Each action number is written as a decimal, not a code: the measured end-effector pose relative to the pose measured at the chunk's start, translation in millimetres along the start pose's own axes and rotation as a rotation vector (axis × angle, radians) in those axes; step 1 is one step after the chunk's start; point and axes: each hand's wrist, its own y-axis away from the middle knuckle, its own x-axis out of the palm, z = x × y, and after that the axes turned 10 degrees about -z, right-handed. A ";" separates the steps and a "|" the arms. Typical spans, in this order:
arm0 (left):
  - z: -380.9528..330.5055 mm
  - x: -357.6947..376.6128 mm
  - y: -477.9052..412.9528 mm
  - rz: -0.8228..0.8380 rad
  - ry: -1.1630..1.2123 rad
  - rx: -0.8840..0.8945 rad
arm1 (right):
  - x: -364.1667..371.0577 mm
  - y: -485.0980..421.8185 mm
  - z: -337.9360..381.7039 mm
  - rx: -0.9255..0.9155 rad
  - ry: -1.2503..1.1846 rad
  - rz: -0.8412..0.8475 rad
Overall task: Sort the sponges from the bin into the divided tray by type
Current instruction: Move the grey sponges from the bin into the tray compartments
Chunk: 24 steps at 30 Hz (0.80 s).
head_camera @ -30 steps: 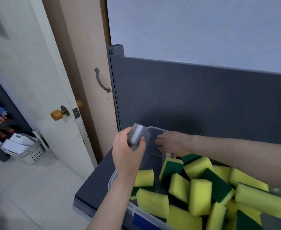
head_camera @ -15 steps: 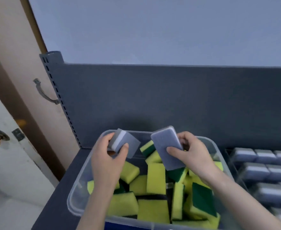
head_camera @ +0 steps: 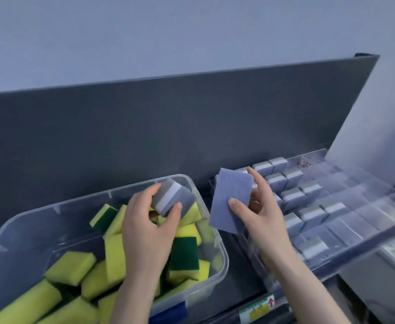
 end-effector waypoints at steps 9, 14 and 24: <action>-59.0 77.1 36.4 0.007 0.012 0.023 | -92.5 -46.2 -11.5 -0.035 -0.008 -0.024; -109.0 120.0 67.5 0.037 -0.004 0.025 | -160.5 -84.4 -18.0 -0.028 -0.040 -0.022; -172.5 174.9 123.7 0.124 0.010 -0.062 | -273.2 -141.2 -42.9 -0.001 0.010 0.136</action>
